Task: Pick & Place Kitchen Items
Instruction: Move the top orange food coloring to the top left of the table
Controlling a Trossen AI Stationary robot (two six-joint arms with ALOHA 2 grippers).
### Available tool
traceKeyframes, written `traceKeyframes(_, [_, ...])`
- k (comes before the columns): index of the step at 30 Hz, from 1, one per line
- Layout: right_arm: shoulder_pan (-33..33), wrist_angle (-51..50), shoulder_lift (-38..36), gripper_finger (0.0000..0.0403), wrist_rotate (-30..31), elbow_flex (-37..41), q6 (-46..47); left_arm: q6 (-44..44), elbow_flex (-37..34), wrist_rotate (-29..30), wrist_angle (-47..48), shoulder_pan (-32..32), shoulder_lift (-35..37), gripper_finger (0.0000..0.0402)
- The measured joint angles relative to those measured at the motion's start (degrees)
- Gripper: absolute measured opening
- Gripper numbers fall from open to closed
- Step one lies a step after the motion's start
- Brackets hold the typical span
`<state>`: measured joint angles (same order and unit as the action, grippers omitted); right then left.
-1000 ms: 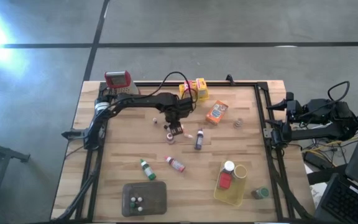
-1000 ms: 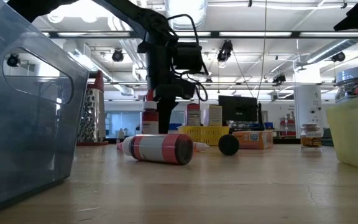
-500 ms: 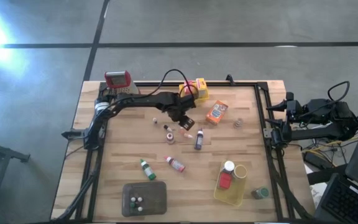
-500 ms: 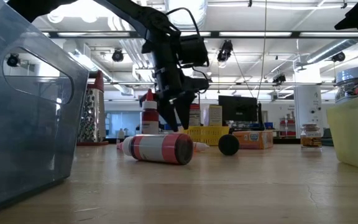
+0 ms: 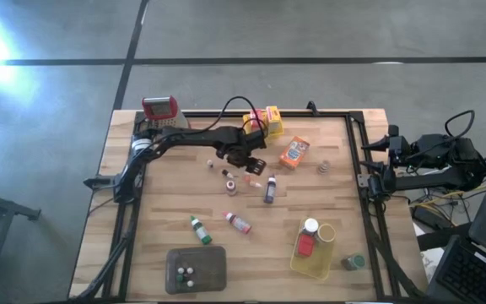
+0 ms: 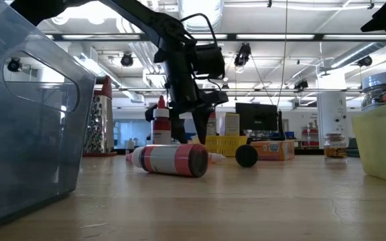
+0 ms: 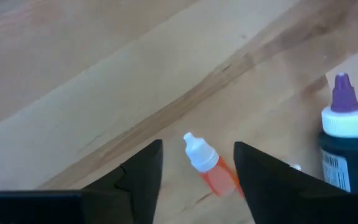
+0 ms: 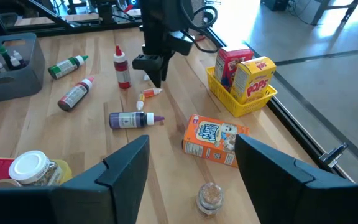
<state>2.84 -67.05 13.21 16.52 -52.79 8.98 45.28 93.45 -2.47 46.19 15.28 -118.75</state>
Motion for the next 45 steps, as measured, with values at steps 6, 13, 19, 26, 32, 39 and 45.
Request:
traceKeyframes(6, [0.0,0.0,0.0,0.0257,0.0,0.0,0.0,6.0,0.0,-0.2,0.1,0.0,-0.4,0.0249])
traceKeyframes(13, [0.0,0.0,0.0,0.0282,0.0,0.0,0.0,10.0,-0.2,-0.2,-0.3,-0.2,-0.6,0.0243])
traceKeyframes(19, [0.0,0.0,0.0,0.0303,0.0,0.0,0.0,11.1,-0.9,-0.2,-1.0,-0.8,-2.9,0.0227])
traceKeyframes(26, [0.0,0.0,0.0,0.0328,0.0,0.0,0.0,11.2,-0.8,-0.2,-1.9,-0.9,-3.8,0.0207])
traceKeyframes(32, [0.0,0.0,0.0,0.0349,0.0,0.0,0.0,11.1,-0.9,0.2,-1.7,-0.9,-3.8,0.0178])
traceKeyframes(39, [0.0,0.0,0.0,0.0363,0.0,0.0,0.0,10.1,-0.9,0.7,-1.8,-0.9,-3.9,0.0132])
traceKeyframes(45, [0.0,0.0,0.0,0.0363,0.0,0.0,0.0,8.9,-0.9,0.6,-1.7,-0.9,-3.9,0.0098])
